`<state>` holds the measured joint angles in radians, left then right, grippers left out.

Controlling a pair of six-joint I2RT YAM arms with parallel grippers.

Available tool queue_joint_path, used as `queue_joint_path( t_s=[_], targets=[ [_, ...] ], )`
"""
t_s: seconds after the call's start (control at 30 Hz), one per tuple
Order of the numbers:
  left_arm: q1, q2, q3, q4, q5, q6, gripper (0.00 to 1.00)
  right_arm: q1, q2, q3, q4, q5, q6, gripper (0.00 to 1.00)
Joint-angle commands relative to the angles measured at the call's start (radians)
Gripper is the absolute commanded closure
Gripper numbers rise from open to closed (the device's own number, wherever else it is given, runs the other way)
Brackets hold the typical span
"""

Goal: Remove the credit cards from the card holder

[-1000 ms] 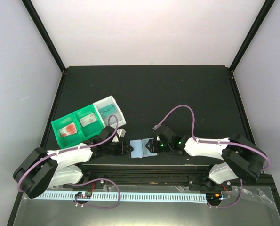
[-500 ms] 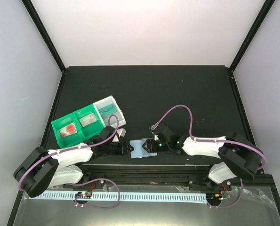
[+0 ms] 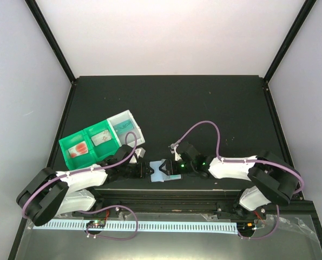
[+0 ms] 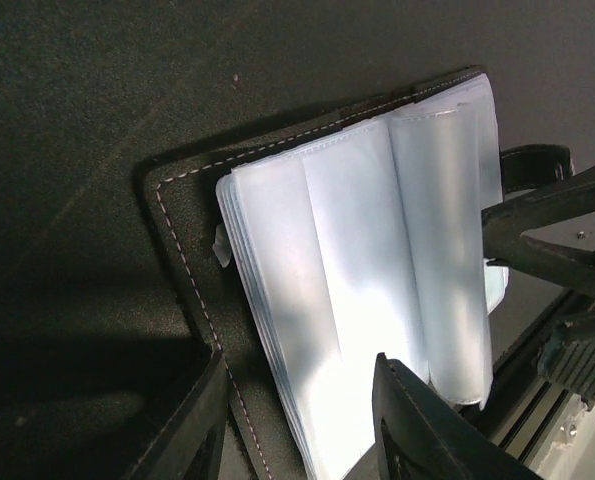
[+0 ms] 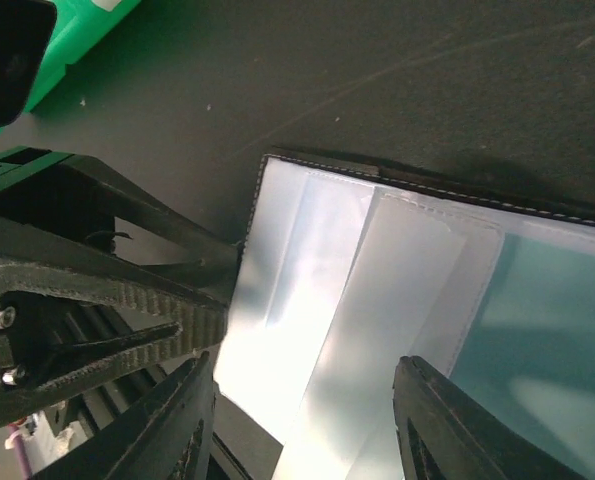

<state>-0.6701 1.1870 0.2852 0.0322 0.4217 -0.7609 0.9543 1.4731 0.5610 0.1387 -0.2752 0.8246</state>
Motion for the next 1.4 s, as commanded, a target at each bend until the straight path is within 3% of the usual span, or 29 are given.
queue_joint_path(
  t_s=[0.0, 0.43, 0.77, 1.37],
  targets=[
    [-0.009, 0.001, 0.007, 0.023, 0.027, -0.002, 0.58, 0.01, 0.028, 0.017, 0.091, -0.066, 0.031, 0.5],
    [-0.01, -0.015, -0.017, 0.054, 0.046, -0.029, 0.58, 0.016, 0.071, -0.013, 0.277, -0.145, 0.054, 0.5],
    [-0.009, -0.076, -0.023, 0.005, 0.015, -0.025, 0.56, 0.014, -0.184, -0.059, 0.007, 0.101, -0.054, 0.5],
    [-0.009, -0.107, -0.022, -0.02, 0.002, -0.022, 0.52, 0.014, -0.126, -0.047, -0.171, 0.244, -0.045, 0.51]
  ],
)
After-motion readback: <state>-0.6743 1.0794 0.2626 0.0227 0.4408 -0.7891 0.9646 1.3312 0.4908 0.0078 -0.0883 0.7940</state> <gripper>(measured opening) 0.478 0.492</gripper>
